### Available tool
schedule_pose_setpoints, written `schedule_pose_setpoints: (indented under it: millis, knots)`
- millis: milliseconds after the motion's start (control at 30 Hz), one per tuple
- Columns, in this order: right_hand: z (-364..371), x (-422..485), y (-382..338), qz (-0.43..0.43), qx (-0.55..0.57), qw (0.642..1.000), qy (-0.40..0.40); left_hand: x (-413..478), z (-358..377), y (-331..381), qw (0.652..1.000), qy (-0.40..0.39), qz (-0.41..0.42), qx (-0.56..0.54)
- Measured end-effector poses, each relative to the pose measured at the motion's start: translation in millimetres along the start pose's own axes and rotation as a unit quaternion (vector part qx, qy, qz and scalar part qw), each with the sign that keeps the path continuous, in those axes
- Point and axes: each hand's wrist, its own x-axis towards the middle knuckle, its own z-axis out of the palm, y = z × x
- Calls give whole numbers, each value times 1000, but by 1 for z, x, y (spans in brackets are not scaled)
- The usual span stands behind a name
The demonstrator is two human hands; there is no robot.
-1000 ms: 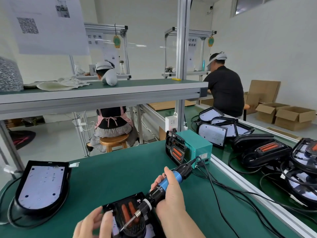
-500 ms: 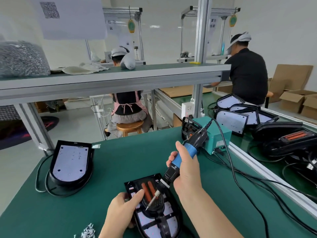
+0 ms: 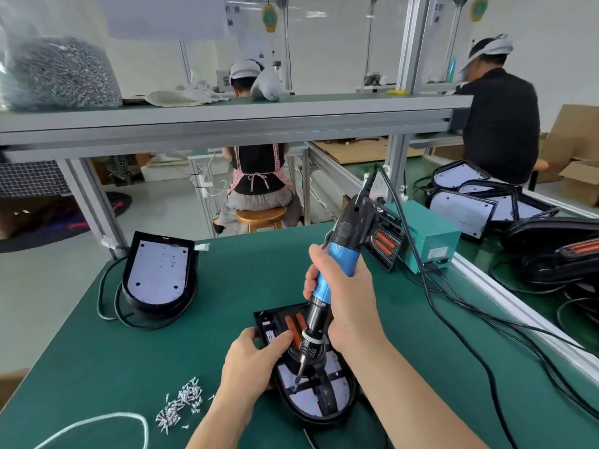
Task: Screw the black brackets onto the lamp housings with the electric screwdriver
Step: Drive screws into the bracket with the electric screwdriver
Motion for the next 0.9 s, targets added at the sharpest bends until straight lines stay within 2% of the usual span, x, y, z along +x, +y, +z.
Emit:
schedule_pose_setpoints:
  millis: [600,900]
  knots:
    - [6,-4,0,-25,-28,998,-51,4,2,-5,1000,7,20,-3]
    - [13,-12,6,-20,-70,987,-143,5,2,-3,1000,9,23,17]
